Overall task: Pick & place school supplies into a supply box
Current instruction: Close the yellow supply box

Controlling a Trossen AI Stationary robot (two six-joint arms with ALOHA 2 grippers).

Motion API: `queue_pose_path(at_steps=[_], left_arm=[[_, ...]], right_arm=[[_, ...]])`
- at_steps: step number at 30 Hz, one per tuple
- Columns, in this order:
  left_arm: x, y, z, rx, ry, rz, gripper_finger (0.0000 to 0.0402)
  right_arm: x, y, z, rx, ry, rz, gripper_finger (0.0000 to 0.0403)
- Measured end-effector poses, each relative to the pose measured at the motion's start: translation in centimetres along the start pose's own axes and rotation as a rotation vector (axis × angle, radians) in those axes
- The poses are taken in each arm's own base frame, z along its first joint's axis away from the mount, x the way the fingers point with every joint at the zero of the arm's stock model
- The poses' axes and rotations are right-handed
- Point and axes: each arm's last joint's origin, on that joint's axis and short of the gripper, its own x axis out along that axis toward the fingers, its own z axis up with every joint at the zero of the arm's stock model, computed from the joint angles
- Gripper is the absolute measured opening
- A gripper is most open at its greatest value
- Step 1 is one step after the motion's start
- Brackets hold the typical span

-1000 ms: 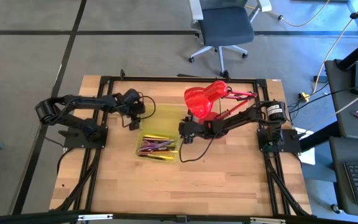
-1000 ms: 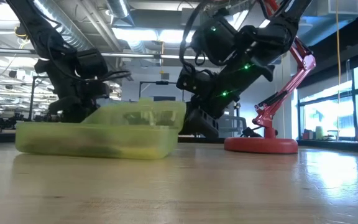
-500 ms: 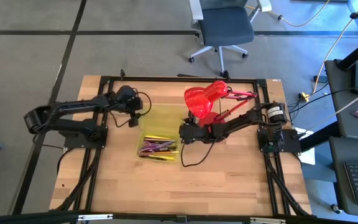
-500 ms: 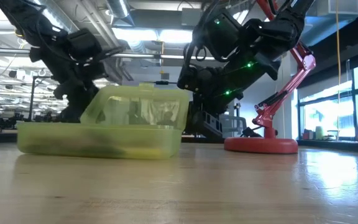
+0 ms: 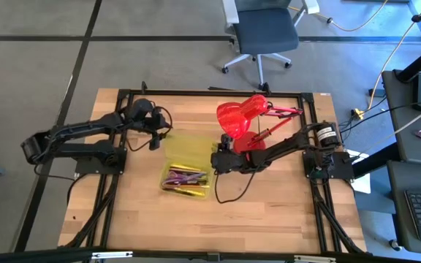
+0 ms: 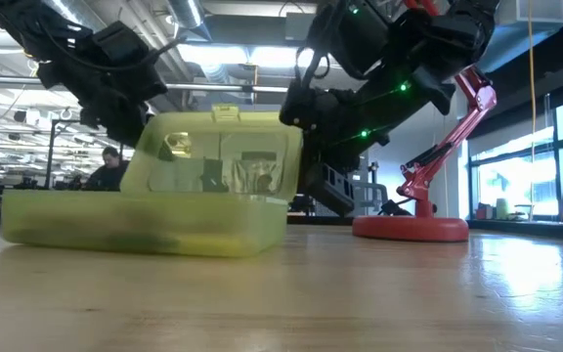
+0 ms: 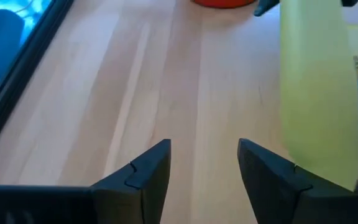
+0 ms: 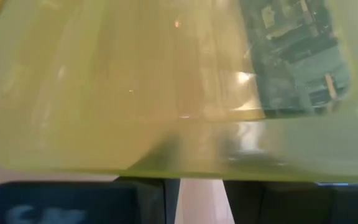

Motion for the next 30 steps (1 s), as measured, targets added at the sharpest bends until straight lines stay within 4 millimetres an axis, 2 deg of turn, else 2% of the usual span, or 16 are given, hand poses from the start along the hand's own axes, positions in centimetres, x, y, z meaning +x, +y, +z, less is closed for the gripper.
queue_pose_path(at_steps=[10,25,30], left_arm=[[0.5,-2.2,0.8,0.030,-0.045,-0.193,0.0174],[1.0,-5.9,2.5,0.111,-0.133,-0.341,0.0173],[1.0,-6.7,2.9,0.145,-0.164,-0.368,0.0178]], right_arm=[[-0.6,-0.6,0.7,0.039,-0.041,-0.011,0.0108],[-0.6,-0.6,0.7,0.051,-0.034,-0.018,0.0108],[-2.2,-1.5,1.1,0.084,-0.031,-0.025,0.0108]])
